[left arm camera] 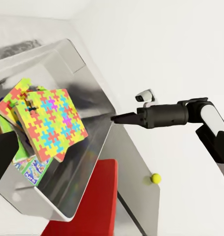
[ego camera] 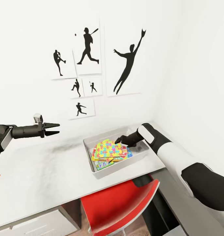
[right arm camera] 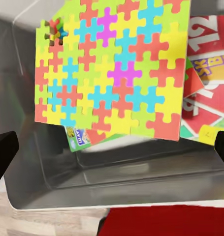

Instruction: Put all the toys in the child's room - the three board games (two on the bed and one on the table), the two jigsaw puzzles on the table, and the tennis ball on the table - inside the toy box on the table in the child's room.

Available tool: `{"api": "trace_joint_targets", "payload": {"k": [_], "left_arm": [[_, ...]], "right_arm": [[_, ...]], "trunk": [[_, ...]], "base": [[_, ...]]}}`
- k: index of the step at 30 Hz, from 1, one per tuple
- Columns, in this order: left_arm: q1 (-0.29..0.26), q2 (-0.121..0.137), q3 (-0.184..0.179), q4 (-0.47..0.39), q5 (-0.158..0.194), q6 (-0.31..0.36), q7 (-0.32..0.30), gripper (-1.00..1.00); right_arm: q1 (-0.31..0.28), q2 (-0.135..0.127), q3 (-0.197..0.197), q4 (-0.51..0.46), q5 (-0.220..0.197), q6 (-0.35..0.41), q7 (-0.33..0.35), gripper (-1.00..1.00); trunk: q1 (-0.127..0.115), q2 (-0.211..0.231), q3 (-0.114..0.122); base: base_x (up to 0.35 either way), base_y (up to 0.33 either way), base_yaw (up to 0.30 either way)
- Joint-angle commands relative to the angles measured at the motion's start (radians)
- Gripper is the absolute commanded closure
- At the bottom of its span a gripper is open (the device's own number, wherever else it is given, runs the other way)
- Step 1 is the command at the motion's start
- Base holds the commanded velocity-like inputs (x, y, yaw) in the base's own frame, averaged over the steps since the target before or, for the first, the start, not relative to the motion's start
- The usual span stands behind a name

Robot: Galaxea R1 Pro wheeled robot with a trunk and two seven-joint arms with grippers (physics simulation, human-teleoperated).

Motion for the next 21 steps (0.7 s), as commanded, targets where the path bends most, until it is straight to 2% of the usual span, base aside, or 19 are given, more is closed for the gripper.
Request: {"api": "trace_joint_targets", "payload": {"k": [1, 12, 21], "left_arm": [[-0.001, 0.001, -0.006, 0.0, 0.003, 0.01, -0.004, -1.0], [0.0, 0.001, -0.006, 0.001, 0.003, 0.011, -0.004, -1.0], [0.005, 0.0, -0.006, 0.001, 0.004, 0.01, -0.004, -1.0]], "right_arm": [[-0.001, -0.001, 0.005, 0.0, -0.004, 0.0, -0.002, -1.0], [-0.002, -0.001, 0.005, 0.0, -0.004, -0.03, -0.002, -1.0], [-0.003, -0.001, 0.004, 0.001, -0.005, -0.071, -0.003, -1.0]], "trunk": [[0.0, -0.002, -0.002], [0.0, -0.002, 0.01], [0.0, -0.002, 0.021]], "base": [[-0.177, 0.0, -0.077], [-0.186, 0.0, -0.186], [-0.103, 0.034, -0.208]]}}
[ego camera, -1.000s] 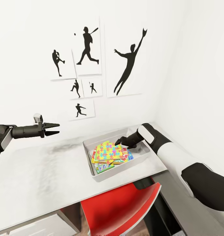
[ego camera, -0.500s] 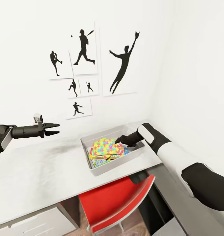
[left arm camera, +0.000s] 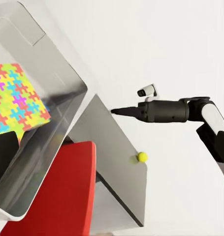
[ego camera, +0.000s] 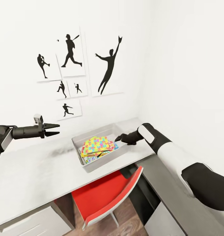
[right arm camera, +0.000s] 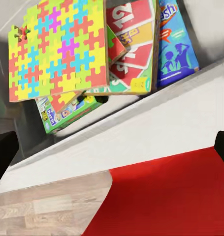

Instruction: Put all the toys in the child's room - the three board games (two on the bed and one on the table), the two jigsaw puzzles on the table, and the tennis ball on the table - inside the toy box on the table in the child's room.

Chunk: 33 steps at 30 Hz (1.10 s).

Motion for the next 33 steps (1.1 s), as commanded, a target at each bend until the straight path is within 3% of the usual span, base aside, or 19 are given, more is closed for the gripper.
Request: {"api": "trace_joint_targets", "payload": {"k": [1, 3, 7, 11, 15, 33], "left_arm": [[-0.001, 0.002, -0.006, 0.0, 0.003, 0.01, -0.005, -1.0], [-0.001, 0.001, -0.005, 0.0, 0.003, 0.01, -0.005, -1.0], [-0.001, 0.001, -0.005, 0.0, 0.003, 0.01, -0.004, -1.0], [-0.001, 0.003, -0.004, 0.0, 0.003, 0.01, -0.005, -1.0], [-0.001, 0.003, -0.004, 0.0, 0.003, 0.01, -0.005, -1.0], [-0.001, 0.003, -0.004, 0.0, 0.002, 0.01, -0.005, -1.0]], "right_arm": [[-0.002, 0.0, 0.005, 0.0, -0.004, -0.004, -0.002, -1.0], [-0.003, -0.003, 0.004, -0.001, -0.004, -0.02, -0.002, -1.0], [-0.008, -0.032, -0.013, -0.007, -0.007, -0.044, -0.005, -1.0], [-0.014, -0.049, -0.064, -0.054, -0.006, -0.064, -0.009, -1.0], [-0.015, -0.052, -0.083, -0.069, -0.005, -0.07, -0.011, -1.0], [-0.01, -0.056, -0.089, -0.066, -0.004, -0.098, -0.024, -1.0]], "trunk": [[0.001, -0.002, -0.001], [0.001, -0.002, 0.001], [0.001, -0.002, 0.006], [0.001, -0.002, 0.011], [0.001, -0.002, 0.016], [0.001, -0.002, 0.038]], "base": [[-0.07, 0.049, -0.208], [-0.04, 0.033, -0.208], [-0.014, 0.049, -0.208], [-0.003, 0.013, -0.208], [-0.001, 0.047, -0.208], [-0.002, 0.109, -0.208]]}}
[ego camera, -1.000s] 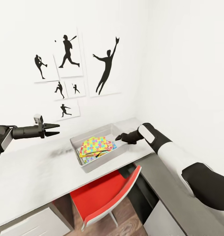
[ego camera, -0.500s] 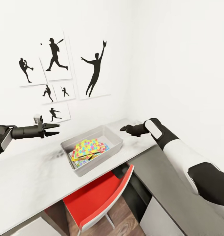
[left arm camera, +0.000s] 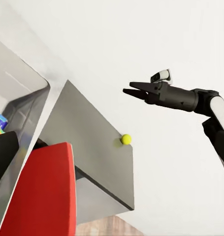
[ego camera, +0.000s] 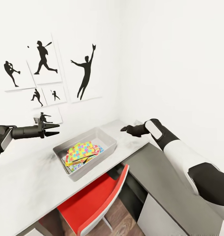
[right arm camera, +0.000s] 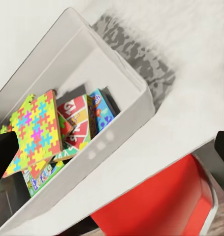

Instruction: Put all the toys in the child's room - the three board games (two on the bed and one on the table), the two jigsaw puzzles on the table, and the tennis ball on the table - inside the toy box on the table in the child's room.

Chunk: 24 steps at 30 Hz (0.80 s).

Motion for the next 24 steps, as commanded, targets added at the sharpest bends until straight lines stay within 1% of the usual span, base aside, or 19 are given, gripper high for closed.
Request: {"api": "trace_joint_targets", "payload": {"k": [1, 9, 15, 24], "left_arm": [[-0.001, 0.002, -0.005, 0.0, 0.003, 0.01, -0.004, -1.0], [-0.001, 0.002, -0.006, 0.0, 0.003, 0.01, -0.004, -1.0], [-0.001, 0.002, -0.005, 0.0, 0.004, 0.01, -0.004, -1.0], [-0.001, 0.002, -0.005, -0.001, 0.004, 0.01, -0.004, -1.0]], "right_arm": [[-0.001, -0.001, 0.006, -0.001, -0.007, 0.001, -0.005, -1.0], [0.001, -0.001, 0.007, 0.001, -0.007, -0.008, -0.01, -1.0], [0.001, -0.001, 0.01, 0.001, -0.007, -0.027, -0.01, -1.0], [0.002, -0.001, 0.01, 0.001, -0.007, -0.031, -0.01, -1.0]], "trunk": [[0.001, -0.002, -0.001], [0.001, -0.002, 0.008], [0.001, -0.002, 0.01], [0.001, -0.002, 0.012]], "base": [[-0.003, 0.251, -0.208], [-0.001, 0.274, -0.204], [-0.096, 0.282, -0.05], [-0.175, 0.251, -0.031]]}}
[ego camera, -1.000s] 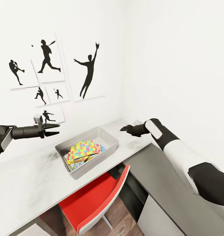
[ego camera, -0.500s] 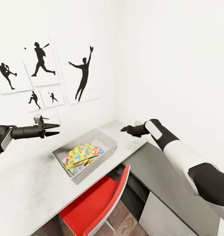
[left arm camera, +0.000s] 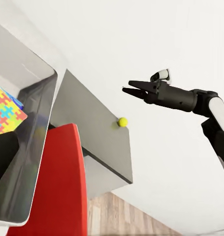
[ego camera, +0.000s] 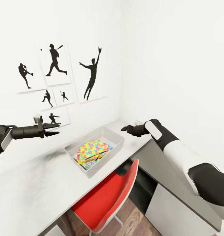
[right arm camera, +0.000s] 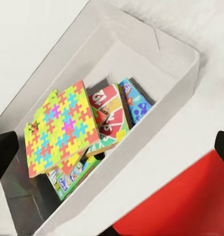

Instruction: Put all the toys in the child's room - the three board games (two on the bed and one on the table), the two jigsaw puzzles on the table, and the tennis ball on the table - inside the toy box on the table in the child's room.

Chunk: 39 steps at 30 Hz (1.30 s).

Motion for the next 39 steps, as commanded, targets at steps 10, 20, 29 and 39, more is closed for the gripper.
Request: {"api": "trace_joint_targets", "payload": {"k": [10, 20, 29, 39], "left_arm": [[-0.001, 0.001, -0.006, 0.0, 0.003, 0.01, -0.004, -1.0], [-0.001, 0.001, -0.006, 0.001, 0.003, 0.01, -0.004, -1.0], [-0.001, 0.001, -0.006, 0.001, 0.003, 0.01, -0.004, -1.0], [-0.001, 0.001, -0.006, 0.0, 0.003, 0.01, -0.004, -1.0]], "right_arm": [[0.002, -0.001, 0.005, 0.0, -0.008, -0.001, -0.005, -1.0], [0.002, -0.002, 0.007, 0.0, -0.008, -0.012, -0.005, -1.0], [0.003, -0.002, 0.008, 0.002, -0.008, -0.026, -0.005, -1.0], [0.003, -0.002, 0.007, 0.034, -0.008, -0.035, -0.006, -1.0]], "trunk": [[0.0, -0.002, 0.008], [0.0, -0.002, 0.021], [0.0, -0.002, 0.031], [0.0, -0.002, 0.043]], "base": [[-0.2, 0.034, -0.186], [-0.037, 0.001, -0.208], [-0.001, 0.0, -0.209], [0.0, 0.0, -0.209]]}}
